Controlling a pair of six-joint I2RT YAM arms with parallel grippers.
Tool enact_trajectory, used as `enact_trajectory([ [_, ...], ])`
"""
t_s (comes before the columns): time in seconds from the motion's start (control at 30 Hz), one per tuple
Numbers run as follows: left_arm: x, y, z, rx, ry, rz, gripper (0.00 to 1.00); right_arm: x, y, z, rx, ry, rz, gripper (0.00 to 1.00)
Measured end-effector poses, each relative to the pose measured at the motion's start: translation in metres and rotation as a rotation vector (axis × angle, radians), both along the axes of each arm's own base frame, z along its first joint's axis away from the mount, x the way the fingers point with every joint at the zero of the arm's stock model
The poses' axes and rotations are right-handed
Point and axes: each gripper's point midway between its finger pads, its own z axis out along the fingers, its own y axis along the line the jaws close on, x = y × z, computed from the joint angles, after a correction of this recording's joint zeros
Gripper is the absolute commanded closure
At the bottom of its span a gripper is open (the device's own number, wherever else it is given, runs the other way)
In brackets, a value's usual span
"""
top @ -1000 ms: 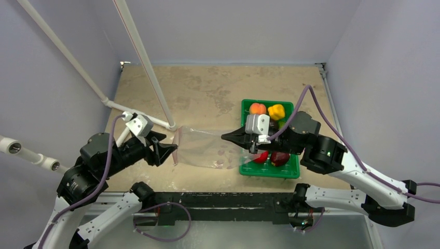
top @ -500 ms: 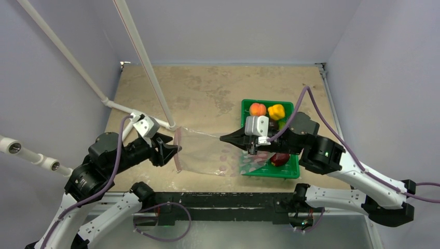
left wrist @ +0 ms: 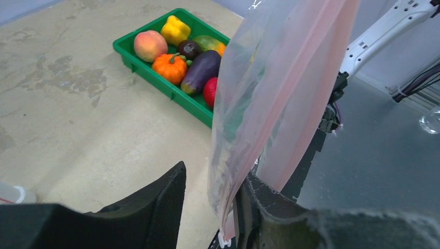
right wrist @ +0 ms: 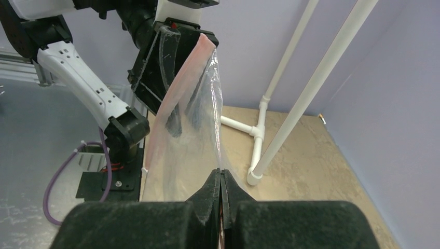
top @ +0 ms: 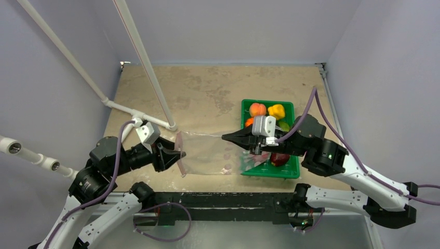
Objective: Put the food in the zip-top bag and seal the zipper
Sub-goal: Open the zipper of the food storage bag at the center of the board.
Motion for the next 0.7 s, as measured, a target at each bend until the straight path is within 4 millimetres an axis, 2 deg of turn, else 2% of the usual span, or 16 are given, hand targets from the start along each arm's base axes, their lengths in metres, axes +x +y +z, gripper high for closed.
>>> enact_trajectory([
  [0.23,-0.005,-0.009,0.002,-0.041,0.007,-0.053,0.90,0.000,0.001,0.003,0.025,0.006,-0.002,1.00],
  [0.3,-0.007,-0.010,0.004,-0.048,0.008,-0.062,0.99,0.000,-0.001,0.003,0.031,0.012,-0.008,1.00],
  [0.53,-0.007,-0.012,0.009,-0.066,0.002,-0.065,1.00,0.010,-0.004,0.004,0.069,0.037,-0.073,0.99],
  [0.63,-0.004,-0.011,0.012,-0.073,0.005,-0.048,1.00,0.015,-0.003,-0.004,0.075,0.072,-0.101,0.74],
  [0.7,-0.002,-0.011,0.015,-0.083,0.012,-0.036,1.00,0.019,-0.003,-0.010,0.075,0.098,-0.124,0.66],
])
